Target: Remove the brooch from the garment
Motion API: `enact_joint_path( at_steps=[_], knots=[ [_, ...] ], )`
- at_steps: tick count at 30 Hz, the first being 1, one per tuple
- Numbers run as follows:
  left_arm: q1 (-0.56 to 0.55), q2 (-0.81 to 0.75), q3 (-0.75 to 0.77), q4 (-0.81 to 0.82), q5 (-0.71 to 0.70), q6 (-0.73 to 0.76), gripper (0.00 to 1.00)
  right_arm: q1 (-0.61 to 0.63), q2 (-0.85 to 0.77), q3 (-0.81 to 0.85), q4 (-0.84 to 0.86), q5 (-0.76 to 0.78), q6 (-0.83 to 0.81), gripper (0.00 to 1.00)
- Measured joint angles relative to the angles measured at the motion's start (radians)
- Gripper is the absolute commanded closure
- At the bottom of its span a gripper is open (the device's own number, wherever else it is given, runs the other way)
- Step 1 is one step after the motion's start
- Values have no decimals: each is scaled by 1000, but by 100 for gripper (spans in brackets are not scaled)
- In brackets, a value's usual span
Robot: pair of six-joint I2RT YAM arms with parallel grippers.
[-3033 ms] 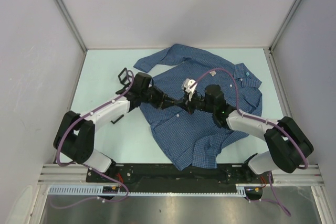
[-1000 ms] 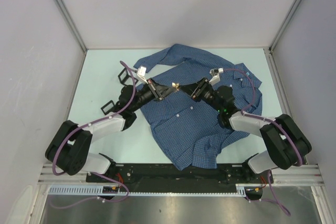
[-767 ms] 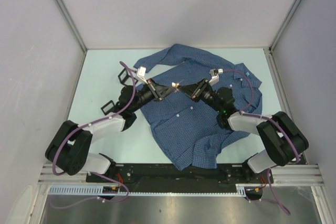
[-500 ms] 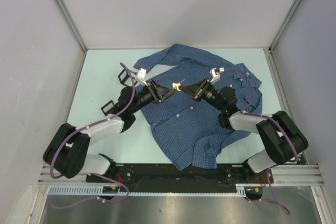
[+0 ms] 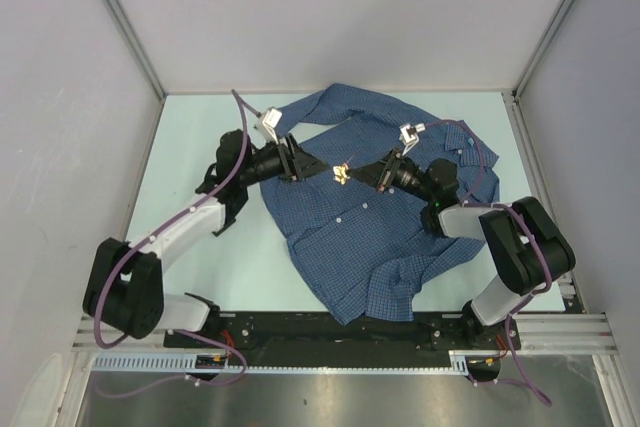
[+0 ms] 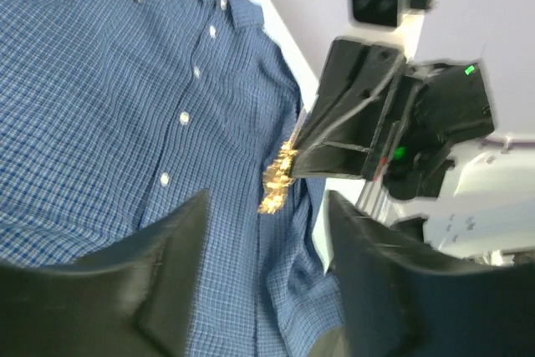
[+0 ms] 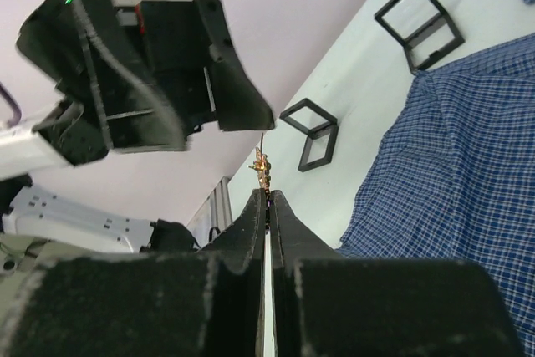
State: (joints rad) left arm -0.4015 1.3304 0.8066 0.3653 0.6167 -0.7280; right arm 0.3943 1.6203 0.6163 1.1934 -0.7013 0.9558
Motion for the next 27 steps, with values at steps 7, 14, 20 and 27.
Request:
enact_joint_path(
  at_steps=[7,14,20,27],
  knots=[
    [6,73,76,-143,122,114,48,19,1,14,30,-51,-33,100],
    [6,80,76,-161,188,135,54,31,8,21,69,-76,-29,100],
    [6,81,76,-138,216,132,60,36,26,37,77,-90,-25,100],
    [6,81,76,-124,226,123,69,43,28,44,83,-102,-25,100]
  ],
)
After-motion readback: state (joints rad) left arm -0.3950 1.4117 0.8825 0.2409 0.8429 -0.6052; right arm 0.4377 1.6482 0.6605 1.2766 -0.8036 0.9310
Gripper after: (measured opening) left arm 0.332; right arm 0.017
